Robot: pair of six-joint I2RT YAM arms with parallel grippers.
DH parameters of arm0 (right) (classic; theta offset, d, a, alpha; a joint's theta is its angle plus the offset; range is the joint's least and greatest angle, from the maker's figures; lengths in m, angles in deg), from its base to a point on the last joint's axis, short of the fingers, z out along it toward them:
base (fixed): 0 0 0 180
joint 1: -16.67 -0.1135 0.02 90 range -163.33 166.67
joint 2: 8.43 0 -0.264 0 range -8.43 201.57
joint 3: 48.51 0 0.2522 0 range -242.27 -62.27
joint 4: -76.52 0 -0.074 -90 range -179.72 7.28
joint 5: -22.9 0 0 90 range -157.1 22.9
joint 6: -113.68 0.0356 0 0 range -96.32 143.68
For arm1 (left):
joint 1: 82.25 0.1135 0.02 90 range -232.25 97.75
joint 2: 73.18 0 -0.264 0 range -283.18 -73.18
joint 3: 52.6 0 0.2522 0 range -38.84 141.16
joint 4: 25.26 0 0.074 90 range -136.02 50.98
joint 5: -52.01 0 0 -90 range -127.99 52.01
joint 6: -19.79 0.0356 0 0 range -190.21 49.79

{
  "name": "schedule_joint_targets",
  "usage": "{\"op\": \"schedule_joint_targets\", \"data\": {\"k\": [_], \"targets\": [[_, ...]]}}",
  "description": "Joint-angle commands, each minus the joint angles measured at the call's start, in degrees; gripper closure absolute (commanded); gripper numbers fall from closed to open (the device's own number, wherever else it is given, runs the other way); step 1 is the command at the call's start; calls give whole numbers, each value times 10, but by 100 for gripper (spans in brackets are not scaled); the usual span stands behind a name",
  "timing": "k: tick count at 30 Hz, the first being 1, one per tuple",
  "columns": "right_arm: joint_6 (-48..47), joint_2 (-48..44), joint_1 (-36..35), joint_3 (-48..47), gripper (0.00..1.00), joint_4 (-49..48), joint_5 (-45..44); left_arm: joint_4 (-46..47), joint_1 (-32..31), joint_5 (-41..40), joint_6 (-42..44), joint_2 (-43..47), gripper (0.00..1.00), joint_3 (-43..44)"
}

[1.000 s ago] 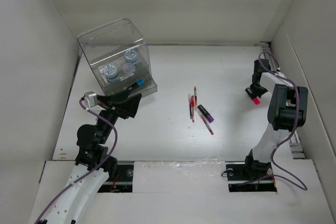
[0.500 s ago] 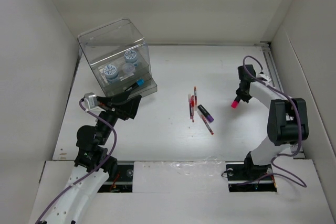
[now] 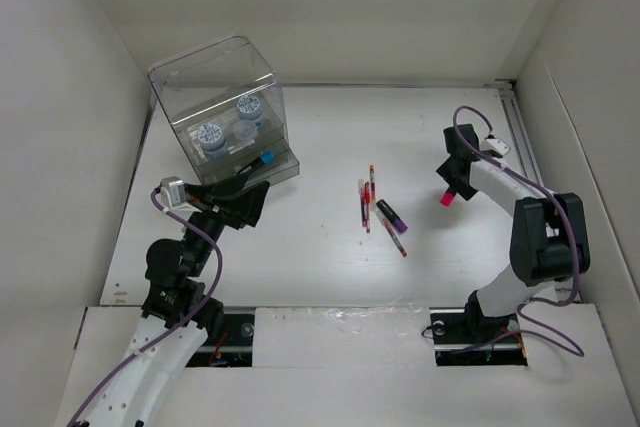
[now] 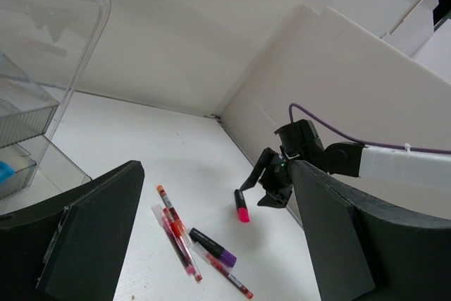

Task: Sort the stationery into containers
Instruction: Pick up the pen from the center of the board, then place the pen in the drawer.

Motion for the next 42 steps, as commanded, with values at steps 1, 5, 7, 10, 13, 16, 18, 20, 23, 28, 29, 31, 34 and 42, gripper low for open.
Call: {"op": "schedule_joint_targets", "data": {"k": [1, 5, 7, 10, 13, 16, 18, 20, 23, 28, 29, 31, 34, 42], "targets": [[3, 4, 31, 11, 34, -25, -12, 21, -3, 0, 7, 7, 17, 16], [-11, 32, 53, 0, 40, -40, 42, 21, -3, 0, 7, 7, 17, 16], [-23, 57, 60, -7, 43, -40, 58, 21, -3, 0, 7, 7, 17, 16], [-30, 75, 60, -14, 48, -47, 86, 21, -3, 0, 7, 7, 17, 16], [-30, 75, 60, -20, 49, -52, 91, 21, -3, 0, 7, 7, 17, 16], [-36, 81, 60, -20, 57, -47, 91, 21, -3, 0, 7, 13, 17, 16], [-36, 81, 60, -20, 76, -47, 86, 21, -3, 0, 7, 13, 17, 16], [-30, 75, 60, -15, 88, -47, 86, 21, -3, 0, 7, 13, 17, 16], [-30, 38, 47, -15, 100, -41, 71, 21, -3, 0, 7, 13, 17, 16], [-25, -53, -34, -49, 100, -27, 94, 21, -3, -6, 7, 20, 17, 16], [-25, -61, -74, -59, 100, -32, 142, 21, -3, -11, 7, 20, 17, 16], [-5, -67, -121, -90, 100, -53, 174, 8, -3, -21, 7, 28, 17, 11], [37, -36, -225, -123, 100, -128, 220, 2, -3, -48, 7, 58, 17, 5], [141, 148, -377, -279, 100, -281, 270, -22, -3, -136, -6, 112, 17, -20]]}}
